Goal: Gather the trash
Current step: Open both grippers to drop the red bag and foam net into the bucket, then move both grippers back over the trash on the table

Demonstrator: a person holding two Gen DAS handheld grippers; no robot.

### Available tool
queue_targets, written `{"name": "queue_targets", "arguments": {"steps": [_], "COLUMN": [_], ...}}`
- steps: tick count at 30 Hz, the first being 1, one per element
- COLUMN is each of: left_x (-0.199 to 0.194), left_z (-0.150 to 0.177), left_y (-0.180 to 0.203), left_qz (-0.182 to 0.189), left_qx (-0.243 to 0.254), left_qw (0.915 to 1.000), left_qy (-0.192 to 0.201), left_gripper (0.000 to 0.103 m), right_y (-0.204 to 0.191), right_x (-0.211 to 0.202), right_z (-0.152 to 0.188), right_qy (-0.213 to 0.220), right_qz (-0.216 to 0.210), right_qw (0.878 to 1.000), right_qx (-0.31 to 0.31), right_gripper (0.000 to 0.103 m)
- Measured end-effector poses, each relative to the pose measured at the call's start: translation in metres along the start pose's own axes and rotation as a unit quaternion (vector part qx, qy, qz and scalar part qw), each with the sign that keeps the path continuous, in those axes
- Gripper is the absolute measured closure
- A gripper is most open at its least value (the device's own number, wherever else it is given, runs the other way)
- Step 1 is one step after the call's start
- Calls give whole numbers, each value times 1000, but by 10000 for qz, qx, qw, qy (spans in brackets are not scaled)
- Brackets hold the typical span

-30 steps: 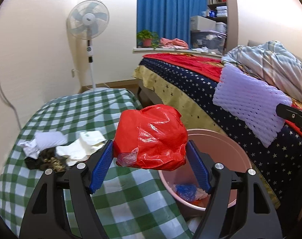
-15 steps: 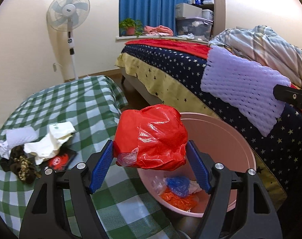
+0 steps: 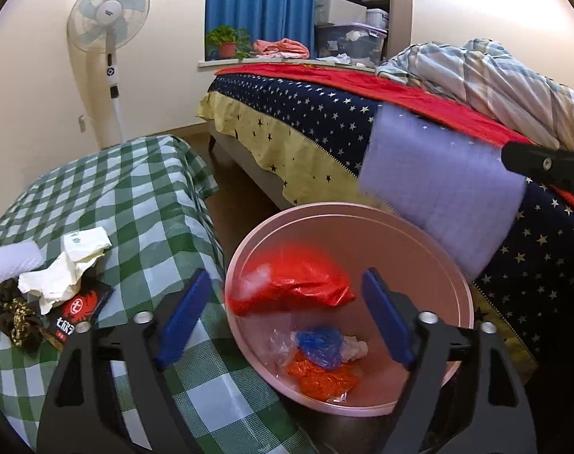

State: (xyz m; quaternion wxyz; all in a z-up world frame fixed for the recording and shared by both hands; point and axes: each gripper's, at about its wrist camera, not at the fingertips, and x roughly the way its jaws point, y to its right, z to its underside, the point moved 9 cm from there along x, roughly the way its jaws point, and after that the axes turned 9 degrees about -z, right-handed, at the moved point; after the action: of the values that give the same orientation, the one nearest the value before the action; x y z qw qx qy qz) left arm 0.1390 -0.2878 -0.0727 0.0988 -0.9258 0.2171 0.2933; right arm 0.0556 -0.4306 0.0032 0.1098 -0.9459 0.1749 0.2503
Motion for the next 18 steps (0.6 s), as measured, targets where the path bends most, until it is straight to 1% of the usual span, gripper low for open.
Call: {"name": "queue_targets", "arguments": {"steps": [1, 6, 12, 13, 18], "left_x": [0, -6, -24, -28, -48], "left_z": [1, 0, -5, -6, -9], "left_y": [-2, -11, -24, -28, -40], "left_qz": [-25, -44, -113, -140, -218], "left_qx": [-23, -134, -218, -252, -361], "left_qw": [10000, 9999, 9996, 9995, 9988], "left_qy": [-26, -12, 103, 139, 256], "left_gripper": [22, 22, 22, 24, 37], "right_y": [1, 5, -2, -4, -17], "right_x": [-1, -4, -12, -14, -30], "right_z": [0, -1, -3, -3, -6], "right_qy": [14, 50, 181, 209, 392], "right_qz": [14, 32, -39, -57, -211], "right_qw": [10000, 10000, 9998, 9997, 9987], "right_qx": [5, 78, -67, -95, -267], "right_gripper": [53, 53, 53, 53, 53]}}
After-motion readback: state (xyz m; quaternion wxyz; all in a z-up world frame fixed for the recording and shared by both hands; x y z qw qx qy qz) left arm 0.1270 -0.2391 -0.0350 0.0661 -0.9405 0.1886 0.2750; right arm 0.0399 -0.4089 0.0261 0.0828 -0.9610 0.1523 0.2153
